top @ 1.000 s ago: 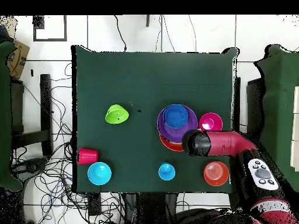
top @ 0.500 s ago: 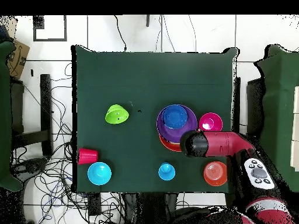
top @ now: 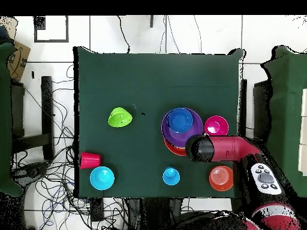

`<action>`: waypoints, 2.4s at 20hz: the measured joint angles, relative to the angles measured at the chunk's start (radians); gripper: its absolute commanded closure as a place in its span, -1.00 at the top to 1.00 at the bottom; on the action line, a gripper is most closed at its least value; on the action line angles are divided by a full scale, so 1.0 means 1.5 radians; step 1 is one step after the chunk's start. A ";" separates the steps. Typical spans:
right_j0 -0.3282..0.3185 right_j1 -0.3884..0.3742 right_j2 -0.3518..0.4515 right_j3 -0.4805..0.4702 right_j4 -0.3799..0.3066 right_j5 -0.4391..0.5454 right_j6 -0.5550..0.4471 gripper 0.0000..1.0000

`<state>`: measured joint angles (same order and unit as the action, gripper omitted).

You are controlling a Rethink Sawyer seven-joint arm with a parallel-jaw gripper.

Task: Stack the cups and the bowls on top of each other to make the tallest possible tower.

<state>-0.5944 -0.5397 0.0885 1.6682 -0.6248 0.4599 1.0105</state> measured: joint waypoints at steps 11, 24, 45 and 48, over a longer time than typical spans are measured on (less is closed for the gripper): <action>0.010 0.001 -0.018 0.009 0.000 -0.037 0.000 1.00; 0.025 0.010 -0.052 0.026 0.001 -0.105 0.001 1.00; -0.077 0.040 -0.027 0.118 0.005 -0.324 0.014 1.00; -0.082 0.040 -0.023 0.121 0.005 -0.327 0.022 1.00</action>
<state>-0.7168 -0.4798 0.0535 1.8502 -0.6178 -0.0311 1.0439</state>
